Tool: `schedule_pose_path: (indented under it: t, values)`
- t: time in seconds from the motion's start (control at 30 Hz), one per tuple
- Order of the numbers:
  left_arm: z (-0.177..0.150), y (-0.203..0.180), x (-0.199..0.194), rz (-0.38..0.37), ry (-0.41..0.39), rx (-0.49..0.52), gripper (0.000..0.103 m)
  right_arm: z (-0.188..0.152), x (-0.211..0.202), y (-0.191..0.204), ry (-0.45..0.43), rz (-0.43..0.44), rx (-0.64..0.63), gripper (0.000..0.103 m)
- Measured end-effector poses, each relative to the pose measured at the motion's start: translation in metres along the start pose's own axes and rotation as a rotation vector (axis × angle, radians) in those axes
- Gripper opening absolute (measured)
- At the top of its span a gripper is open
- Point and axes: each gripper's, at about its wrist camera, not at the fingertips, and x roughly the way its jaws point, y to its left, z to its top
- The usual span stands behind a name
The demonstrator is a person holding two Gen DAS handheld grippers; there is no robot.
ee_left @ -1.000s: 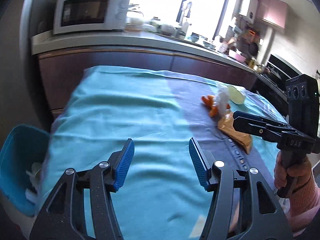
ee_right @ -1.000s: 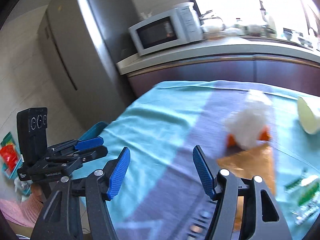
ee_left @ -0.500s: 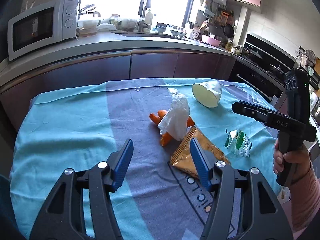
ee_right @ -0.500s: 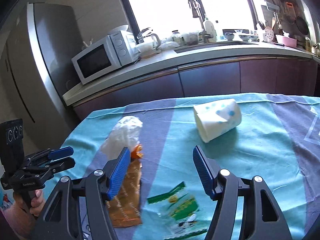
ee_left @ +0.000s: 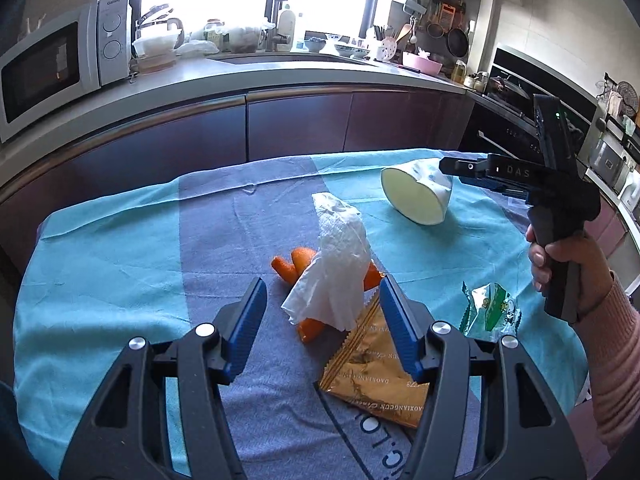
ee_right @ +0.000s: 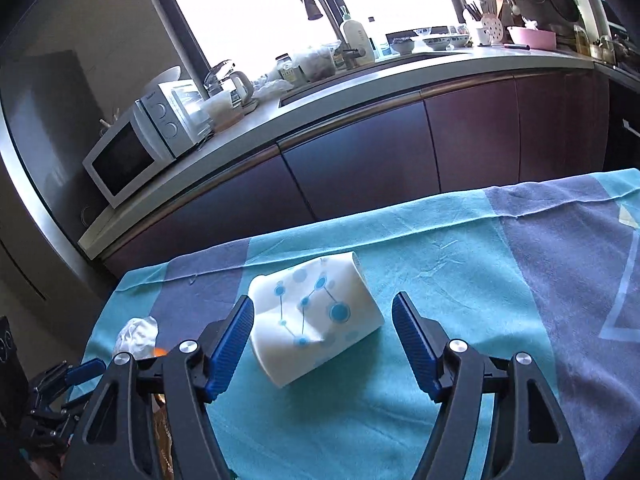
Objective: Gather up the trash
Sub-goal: 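Grasp the second white tissue with the left tool while the right tool grasps the white paper cup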
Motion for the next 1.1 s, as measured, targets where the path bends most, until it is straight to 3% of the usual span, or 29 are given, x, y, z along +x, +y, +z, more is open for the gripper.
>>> schedule_pose_path:
  t: [0.2,0.33,0.6,0.67,0.83,1.1]
  values:
    - [0.004,-0.002,0.015,-0.007,0.027,0.003,0.052,0.004,0.018,-0.001,0.040,0.028,-0.003,0.067]
    - [0.005,-0.003,0.021,-0.016,0.039,0.006,0.044,0.001,0.022,-0.002,0.064,0.039,-0.010,0.048]
    - [0.001,-0.002,0.026,-0.030,0.047,-0.006,0.028,-0.003,0.013,-0.002,0.045,0.065,-0.016,0.034]
    - [0.001,-0.002,0.024,-0.034,0.043,-0.010,0.024,-0.004,0.009,0.000,0.036,0.078,-0.018,0.025]
    - [0.001,0.003,0.021,-0.042,0.034,-0.013,0.017,-0.009,0.000,0.005,0.026,0.099,-0.021,0.021]
    - [-0.003,0.016,-0.004,-0.038,-0.006,-0.046,0.014,-0.015,-0.017,0.018,-0.021,0.133,-0.030,0.019]
